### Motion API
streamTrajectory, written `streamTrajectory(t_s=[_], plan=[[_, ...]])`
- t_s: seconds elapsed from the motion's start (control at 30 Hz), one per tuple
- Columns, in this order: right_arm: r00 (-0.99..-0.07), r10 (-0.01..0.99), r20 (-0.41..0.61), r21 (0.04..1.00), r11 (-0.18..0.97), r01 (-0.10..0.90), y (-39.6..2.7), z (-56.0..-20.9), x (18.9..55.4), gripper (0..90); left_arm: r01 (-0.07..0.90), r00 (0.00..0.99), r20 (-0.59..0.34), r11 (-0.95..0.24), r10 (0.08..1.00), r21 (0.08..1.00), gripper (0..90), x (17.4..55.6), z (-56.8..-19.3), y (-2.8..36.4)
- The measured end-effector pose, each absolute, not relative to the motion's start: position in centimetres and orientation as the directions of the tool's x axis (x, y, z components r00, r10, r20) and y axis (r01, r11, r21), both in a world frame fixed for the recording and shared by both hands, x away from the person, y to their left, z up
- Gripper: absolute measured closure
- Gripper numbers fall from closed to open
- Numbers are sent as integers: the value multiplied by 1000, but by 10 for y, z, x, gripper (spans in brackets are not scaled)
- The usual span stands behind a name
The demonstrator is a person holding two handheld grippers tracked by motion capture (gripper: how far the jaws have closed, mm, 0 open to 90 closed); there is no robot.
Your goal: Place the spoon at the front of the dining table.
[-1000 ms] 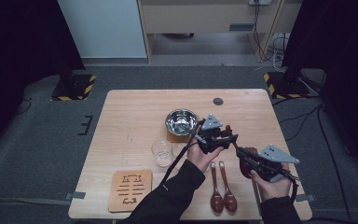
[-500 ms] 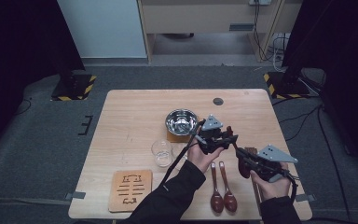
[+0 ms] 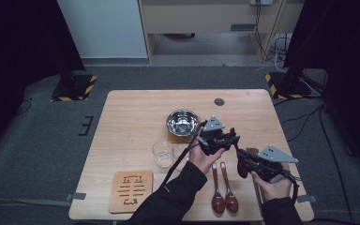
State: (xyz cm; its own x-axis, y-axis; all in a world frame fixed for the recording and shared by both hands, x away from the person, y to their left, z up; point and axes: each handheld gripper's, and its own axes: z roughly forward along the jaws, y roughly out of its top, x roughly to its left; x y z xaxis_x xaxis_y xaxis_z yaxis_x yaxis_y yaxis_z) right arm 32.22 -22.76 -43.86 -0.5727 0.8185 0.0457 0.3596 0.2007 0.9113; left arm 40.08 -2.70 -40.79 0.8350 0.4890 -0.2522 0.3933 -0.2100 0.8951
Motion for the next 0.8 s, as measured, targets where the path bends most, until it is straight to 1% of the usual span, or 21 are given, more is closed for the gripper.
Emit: streamTrajectory(t_s=[0.2,0.23,0.27,0.3,0.33,0.43,0.53,0.77,0.8], plan=[[-577,816,39,910,210,358,-228,-439,322,829,400,841,-270,-204,468,894,809,399,-407,-28],[-580,814,34,910,215,355,-228,-439,322,892,393,843,-260,-210,472,895,841,399,-408,-28],[-581,813,32,912,214,350,-228,-438,322,880,385,844,-246,-221,476,896,835,399,-408,-28],[-579,814,36,912,210,352,-228,-438,322,864,400,845,-273,-205,460,893,842,400,-409,-27],[-580,813,36,911,212,353,-229,-437,322,837,406,844,-281,-200,457,892,842,400,-410,-27],[-574,817,45,911,202,359,-230,-438,323,816,388,848,-255,-217,465,896,842,400,-410,-27],[-564,824,48,911,196,363,-232,-440,324,773,378,853,-246,-218,461,900,841,400,-410,-27],[-538,840,69,902,177,393,-237,-444,327,614,357,859,-230,-213,457,909,841,399,-409,-27],[-533,843,72,902,174,396,-238,-445,328,605,355,859,-229,-212,457,910,841,399,-408,-27]])
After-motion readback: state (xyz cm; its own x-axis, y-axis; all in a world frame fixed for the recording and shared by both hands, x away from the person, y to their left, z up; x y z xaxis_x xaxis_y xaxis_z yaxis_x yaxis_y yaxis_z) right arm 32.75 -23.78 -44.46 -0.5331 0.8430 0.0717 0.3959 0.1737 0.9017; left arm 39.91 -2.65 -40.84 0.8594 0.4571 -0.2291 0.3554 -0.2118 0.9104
